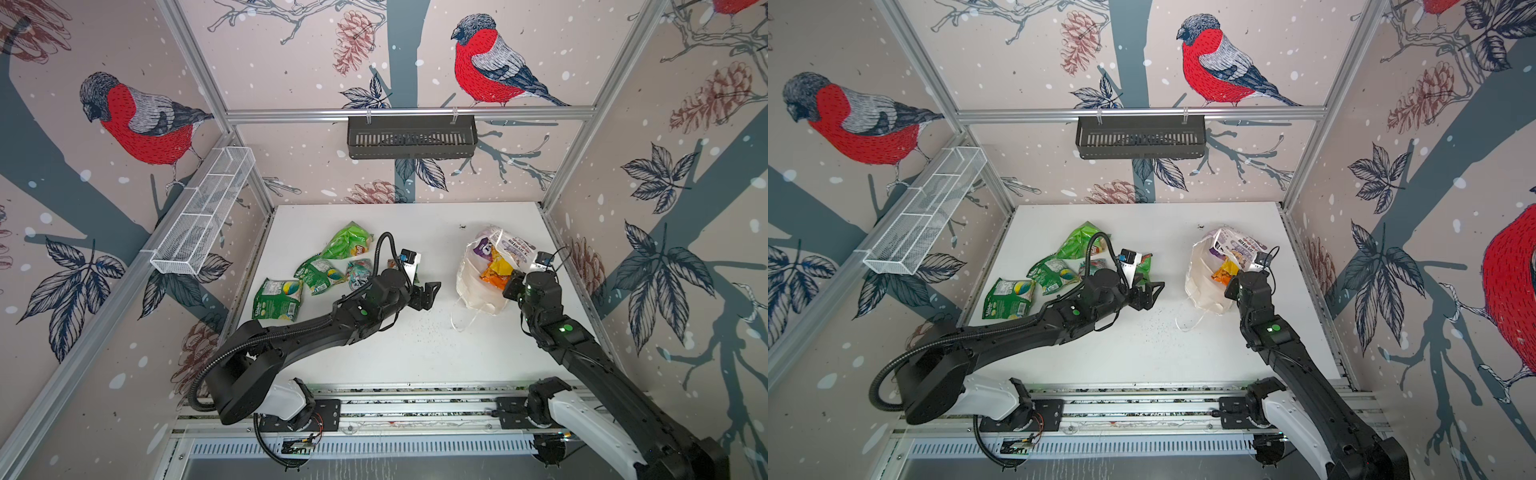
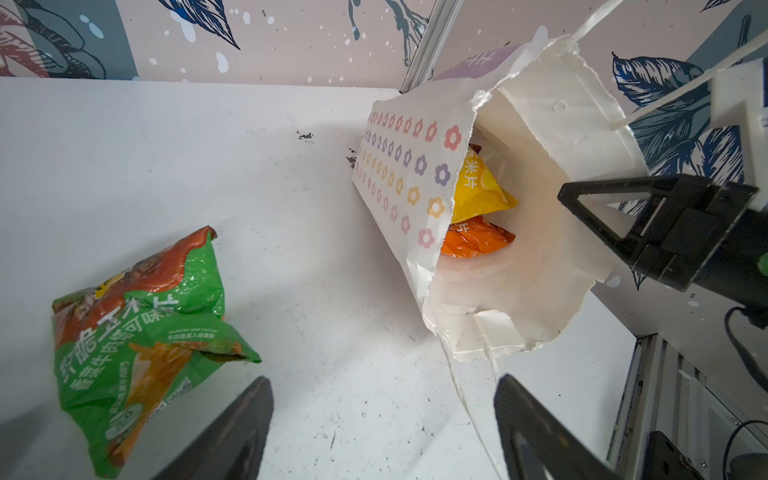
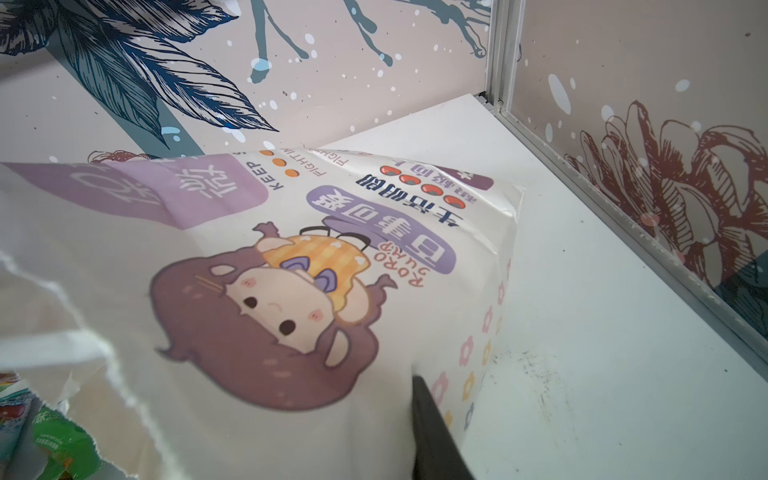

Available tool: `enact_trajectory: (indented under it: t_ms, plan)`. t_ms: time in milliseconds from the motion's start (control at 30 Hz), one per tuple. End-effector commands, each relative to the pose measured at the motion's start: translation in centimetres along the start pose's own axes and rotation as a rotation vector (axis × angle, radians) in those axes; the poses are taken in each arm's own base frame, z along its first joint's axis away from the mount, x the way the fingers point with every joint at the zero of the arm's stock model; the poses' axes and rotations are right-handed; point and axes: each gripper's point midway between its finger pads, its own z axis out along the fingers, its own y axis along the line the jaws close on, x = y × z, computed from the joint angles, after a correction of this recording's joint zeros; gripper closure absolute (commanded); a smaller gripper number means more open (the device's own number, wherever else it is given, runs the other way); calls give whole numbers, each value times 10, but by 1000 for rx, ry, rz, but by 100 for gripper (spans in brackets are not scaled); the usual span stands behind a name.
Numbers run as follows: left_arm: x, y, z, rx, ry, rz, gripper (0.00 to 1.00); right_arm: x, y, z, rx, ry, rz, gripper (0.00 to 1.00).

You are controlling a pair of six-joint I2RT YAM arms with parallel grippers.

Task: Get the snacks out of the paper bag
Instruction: 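Move the open left gripper back over the bag opening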

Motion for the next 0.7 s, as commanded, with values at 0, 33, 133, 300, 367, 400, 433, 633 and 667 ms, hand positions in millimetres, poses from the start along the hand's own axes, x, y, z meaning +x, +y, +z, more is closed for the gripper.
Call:
enact_trajectory:
  t_ms: [0,33,133,300,367,400,433,633,667]
  plan:
    - [-18,-20,3,89,-55,4,16,-3,3,0,-7,1,-21,84]
    - [-18,-22,5,96,-51,6,16,-3,4,1,-12,6,-25,87]
    - [-19,-27,11,115,-47,12,16,0,7,3,-22,22,-39,97]
    - [-16,-39,25,160,-26,20,17,2,9,4,-34,29,-44,99]
    - [-13,-44,31,179,-13,29,17,2,10,4,-41,27,-47,100]
    - [-10,-47,35,190,-1,33,17,2,10,4,-43,29,-50,100]
    - [-8,-50,38,200,8,38,17,1,11,4,-47,26,-51,100]
    - [2,-68,54,280,49,62,18,0,16,2,-76,29,-53,100]
    - [2,-70,55,291,47,65,18,0,17,2,-83,31,-53,100]
